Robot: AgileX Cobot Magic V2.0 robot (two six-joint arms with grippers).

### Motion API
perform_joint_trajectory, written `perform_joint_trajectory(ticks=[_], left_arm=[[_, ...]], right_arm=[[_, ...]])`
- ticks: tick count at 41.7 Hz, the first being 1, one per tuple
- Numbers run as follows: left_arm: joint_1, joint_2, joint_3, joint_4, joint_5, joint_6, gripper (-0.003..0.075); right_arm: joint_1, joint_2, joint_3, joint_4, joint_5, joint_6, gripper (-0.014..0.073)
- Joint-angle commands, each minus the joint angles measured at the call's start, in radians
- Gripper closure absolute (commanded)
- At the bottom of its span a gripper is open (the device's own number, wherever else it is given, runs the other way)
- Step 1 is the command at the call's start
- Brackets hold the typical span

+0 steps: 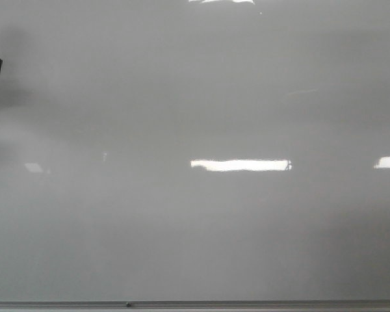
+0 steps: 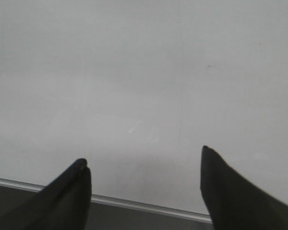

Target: Write number 5 on whiteboard

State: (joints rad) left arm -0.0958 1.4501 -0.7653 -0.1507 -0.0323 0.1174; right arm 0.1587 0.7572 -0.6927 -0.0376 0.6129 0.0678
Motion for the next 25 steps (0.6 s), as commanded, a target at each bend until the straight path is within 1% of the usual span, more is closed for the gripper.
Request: perform_joint_trajectory(ticks=[1,3,7,12,16,19,22,25], left_arm=[[-0.006,-0.040,-0.031,-0.009,-0.040,-0.008,0.0722],[-0.006,-0.054,-0.031,-0.009,-0.029,-0.008,0.0740],[-0.006,-0.088,-0.033,-0.009,0.008,-0.008,0.0741],[-0.006,-0.151,-0.053,-0.008,0.119,-0.001,0.0741],[-0.006,-0.198,-0.095,-0.003,0.267,0.002,0.0741],[-0.006,-0.227,-0.137,0.007,0.412,0.004,0.0741],[-0.006,-0.251,-0.192,0.006,0.565,0.034,0.0741],[-0.008,-0.262,-0.240,0.005,0.681,0.064,0.0741]], right_arm=[[0.000,0.000,-0.031,-0.003,-0.070,0.002,0.0085],[0.000,0.000,-0.031,-0.003,-0.077,0.002,0.0085],[0.000,0.000,-0.031,-0.003,-0.084,0.002,0.0085],[0.000,0.000,-0.033,-0.001,-0.075,0.002,0.0085],[0.000,0.000,-0.035,-0.001,-0.052,0.002,0.0085],[0.000,0.000,-0.045,0.000,-0.016,0.002,0.0085],[0.000,0.000,-0.067,0.000,0.035,0.002,0.0085],[0.000,0.001,-0.090,0.000,0.080,0.002,0.0085]])
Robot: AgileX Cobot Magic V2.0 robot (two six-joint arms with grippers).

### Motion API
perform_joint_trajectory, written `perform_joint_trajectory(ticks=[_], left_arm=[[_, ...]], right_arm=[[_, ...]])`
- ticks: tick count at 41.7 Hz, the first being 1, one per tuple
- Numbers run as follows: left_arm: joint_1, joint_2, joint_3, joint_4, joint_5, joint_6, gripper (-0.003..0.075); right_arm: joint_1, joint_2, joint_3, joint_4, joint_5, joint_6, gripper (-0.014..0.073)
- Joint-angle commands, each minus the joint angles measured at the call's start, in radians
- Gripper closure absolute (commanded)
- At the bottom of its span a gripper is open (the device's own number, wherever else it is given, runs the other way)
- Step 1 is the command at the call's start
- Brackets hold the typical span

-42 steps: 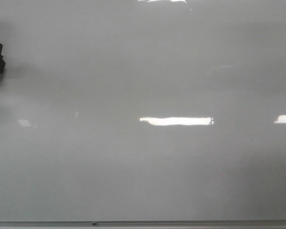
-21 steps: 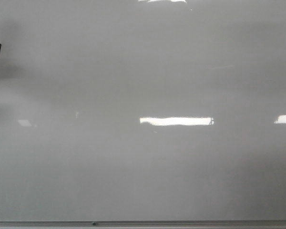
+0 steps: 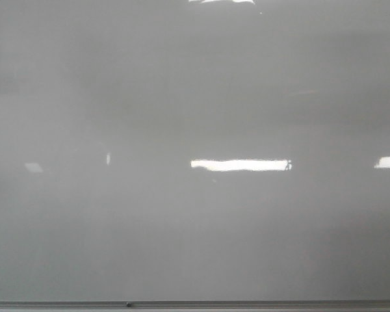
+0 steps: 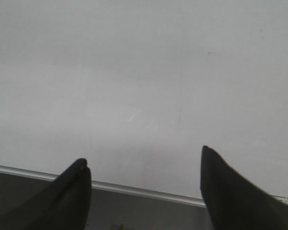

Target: Write number 5 on whiteboard

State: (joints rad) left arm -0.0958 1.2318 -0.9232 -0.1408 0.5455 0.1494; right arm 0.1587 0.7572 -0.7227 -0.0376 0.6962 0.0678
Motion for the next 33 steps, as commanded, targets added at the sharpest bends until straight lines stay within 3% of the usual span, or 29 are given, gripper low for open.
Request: perform_joint_trajectory(ticks=[1,6,14,33], left_arm=[[-0.010,-0.046,-0.096,-0.005,0.140,0.041,0.0741],[-0.054,-0.053,-0.163,-0.012,0.292,0.141,0.0741],[-0.232,-0.053,-0.224,-0.023,0.443,0.254,0.0741],[-0.702,0.001,-0.295,-0.005,0.486,0.346,0.0741]], right_arm=[[0.000,0.001,-0.071,0.000,0.012,0.002,0.0085],[0.000,0.001,-0.113,0.000,0.092,0.001,0.0085],[0.000,0.001,-0.173,0.019,0.217,-0.068,0.0087],[0.027,0.118,-0.284,0.458,0.380,-0.612,0.0087]])
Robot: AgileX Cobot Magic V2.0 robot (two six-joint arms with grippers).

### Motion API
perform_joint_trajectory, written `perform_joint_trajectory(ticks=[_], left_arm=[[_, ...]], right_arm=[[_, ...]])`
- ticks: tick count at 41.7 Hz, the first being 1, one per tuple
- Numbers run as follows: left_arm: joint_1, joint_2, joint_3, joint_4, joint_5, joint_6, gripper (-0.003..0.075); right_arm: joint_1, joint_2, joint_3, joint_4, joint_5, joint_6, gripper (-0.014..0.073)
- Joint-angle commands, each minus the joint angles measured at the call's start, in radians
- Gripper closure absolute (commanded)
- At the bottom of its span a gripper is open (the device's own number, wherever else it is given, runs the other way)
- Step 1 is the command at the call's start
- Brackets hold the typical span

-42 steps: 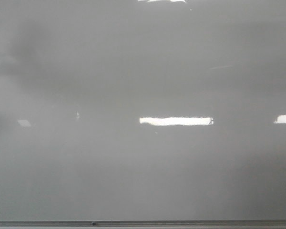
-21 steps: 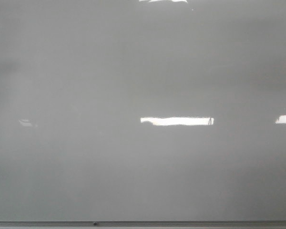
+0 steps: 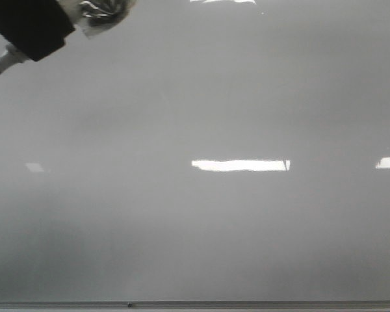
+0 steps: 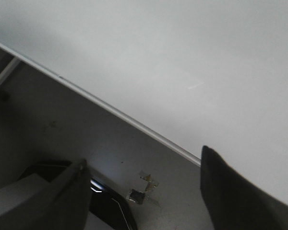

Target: Write number 5 on whiteboard

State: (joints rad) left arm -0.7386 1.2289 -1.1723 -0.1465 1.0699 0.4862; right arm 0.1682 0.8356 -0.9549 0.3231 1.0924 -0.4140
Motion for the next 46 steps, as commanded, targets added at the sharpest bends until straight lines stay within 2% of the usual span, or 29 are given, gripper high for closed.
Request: perform_joint_trajectory(ticks=[1,13,19,25,33,35,40,46], left_arm=[[-0.075,0.011,-0.048,0.010,-0.038,0.009,0.0741],[-0.221,0.077,-0.060,0.057,-0.060,0.082,0.0741],[-0.241,0.079,-0.060,0.057,-0.076,0.082,0.0741],[-0.241,0.079,-0.060,0.057,-0.080,0.082,0.0741],[-0.241,0.079,-0.060,0.057,-0.096,0.088,0.0741],[-0.241,0.079,-0.060,0.057,-0.096,0.098,0.0741],[-0.241,0.079,-0.060,0.057,-0.098,0.100,0.0741],[-0.241,0.079,-0.060,0.057,-0.100,0.100,0.0740]], right_arm=[[0.035,0.056,-0.059,0.109,-0.009,-0.158,0.0087],[0.331,0.219,-0.144,0.125,-0.009,-0.392,0.0087],[0.464,0.294,-0.196,0.126,-0.057,-0.446,0.0087],[0.527,0.319,-0.205,0.126,-0.104,-0.446,0.0087],[0.539,0.341,-0.205,0.131,-0.142,-0.446,0.0090],[0.539,0.343,-0.205,0.131,-0.140,-0.446,0.0114],[0.539,0.343,-0.205,0.131,-0.138,-0.446,0.0285],[0.539,0.343,-0.205,0.130,-0.137,-0.446,0.0424]])
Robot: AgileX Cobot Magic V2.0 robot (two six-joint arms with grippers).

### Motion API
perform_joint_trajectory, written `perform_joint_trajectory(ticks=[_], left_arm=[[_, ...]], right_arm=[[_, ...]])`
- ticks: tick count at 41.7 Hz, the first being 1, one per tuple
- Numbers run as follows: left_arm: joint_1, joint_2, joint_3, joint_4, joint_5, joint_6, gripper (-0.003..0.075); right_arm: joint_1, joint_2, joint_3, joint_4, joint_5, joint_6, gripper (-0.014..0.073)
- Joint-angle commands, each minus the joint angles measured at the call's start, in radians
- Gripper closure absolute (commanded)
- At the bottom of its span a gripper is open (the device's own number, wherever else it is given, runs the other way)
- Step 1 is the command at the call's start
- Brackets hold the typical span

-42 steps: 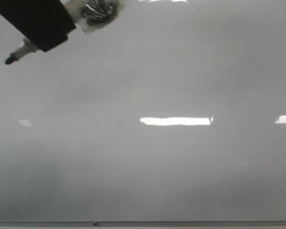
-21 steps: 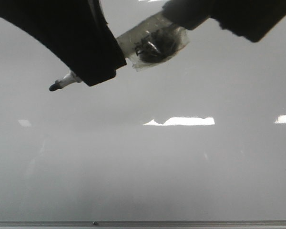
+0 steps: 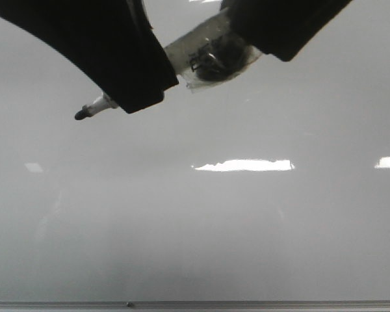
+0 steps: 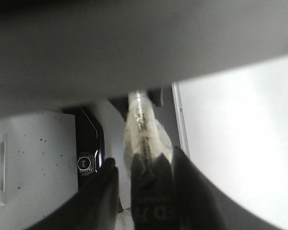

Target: Write number 5 on whiteboard

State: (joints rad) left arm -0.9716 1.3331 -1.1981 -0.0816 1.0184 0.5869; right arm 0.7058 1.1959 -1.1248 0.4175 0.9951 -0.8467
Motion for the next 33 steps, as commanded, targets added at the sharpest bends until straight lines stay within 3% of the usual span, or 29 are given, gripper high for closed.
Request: perform_joint_trajectory(ticks=[1,3,7,12,17,23,33], left_arm=[[-0.008,-0.025,-0.034,-0.008,-0.052,-0.001,0.0740],[-0.008,-0.025,-0.034,-0.008,-0.057,-0.001,0.0734],[-0.008,-0.025,-0.034,-0.008,-0.059,-0.001,0.0633],[-0.006,-0.025,-0.034,-0.008,-0.059,-0.001,0.0424],[0.013,-0.034,-0.034,-0.006,-0.056,-0.026,0.0266],[0.056,-0.076,-0.034,-0.008,-0.052,-0.063,0.0258],[0.191,-0.220,0.058,-0.012,-0.068,-0.163,0.0259]], right_arm=[[0.001,-0.017,-0.035,0.036,-0.039,-0.014,0.0444],[0.000,-0.017,-0.035,0.036,-0.039,-0.014,0.0498],[0.000,-0.017,-0.035,0.035,-0.039,-0.013,0.0587],[0.000,-0.017,-0.035,0.034,-0.039,-0.013,0.0648],[-0.001,-0.017,-0.035,0.021,-0.040,0.001,0.0655],[-0.029,-0.030,-0.035,-0.021,-0.030,0.047,0.0655],[-0.162,-0.087,-0.036,-0.103,0.043,0.228,0.0655]])
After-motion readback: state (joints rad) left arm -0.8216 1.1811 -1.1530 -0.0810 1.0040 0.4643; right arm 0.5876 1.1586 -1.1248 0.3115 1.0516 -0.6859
